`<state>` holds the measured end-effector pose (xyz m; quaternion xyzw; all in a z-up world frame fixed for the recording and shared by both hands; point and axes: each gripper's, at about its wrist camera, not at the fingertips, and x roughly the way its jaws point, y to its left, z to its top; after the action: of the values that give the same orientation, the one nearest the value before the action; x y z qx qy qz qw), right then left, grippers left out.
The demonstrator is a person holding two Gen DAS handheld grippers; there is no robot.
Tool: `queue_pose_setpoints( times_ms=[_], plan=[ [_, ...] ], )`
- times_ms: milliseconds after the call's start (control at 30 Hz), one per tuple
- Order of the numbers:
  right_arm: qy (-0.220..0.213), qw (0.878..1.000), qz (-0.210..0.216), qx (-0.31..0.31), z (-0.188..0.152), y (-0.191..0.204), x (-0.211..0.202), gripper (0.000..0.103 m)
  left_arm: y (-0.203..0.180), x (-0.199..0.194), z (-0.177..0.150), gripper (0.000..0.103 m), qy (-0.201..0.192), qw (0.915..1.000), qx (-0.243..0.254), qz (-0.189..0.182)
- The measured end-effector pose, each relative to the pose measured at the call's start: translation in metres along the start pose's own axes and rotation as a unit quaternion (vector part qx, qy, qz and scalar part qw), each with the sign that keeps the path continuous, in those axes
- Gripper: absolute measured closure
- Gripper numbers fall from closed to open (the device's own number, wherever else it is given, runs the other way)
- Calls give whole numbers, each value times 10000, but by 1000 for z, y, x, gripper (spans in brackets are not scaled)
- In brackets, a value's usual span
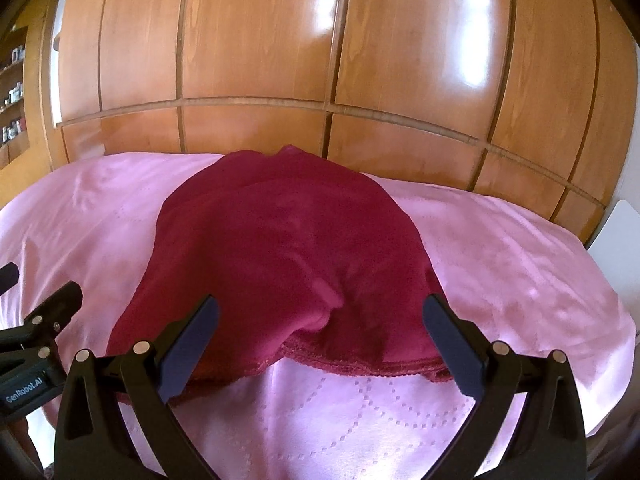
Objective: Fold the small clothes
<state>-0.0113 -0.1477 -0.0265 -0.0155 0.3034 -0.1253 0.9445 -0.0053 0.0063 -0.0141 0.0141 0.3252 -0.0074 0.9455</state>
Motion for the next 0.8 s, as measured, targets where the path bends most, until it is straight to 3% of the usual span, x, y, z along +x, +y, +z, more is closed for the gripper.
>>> queue_pose_setpoints(
  times_ms=[800],
  plan=[
    [91, 9999, 10, -75, -2, 3, 3, 2, 3, 0, 1, 4, 59, 10000, -3, 4]
  ],
)
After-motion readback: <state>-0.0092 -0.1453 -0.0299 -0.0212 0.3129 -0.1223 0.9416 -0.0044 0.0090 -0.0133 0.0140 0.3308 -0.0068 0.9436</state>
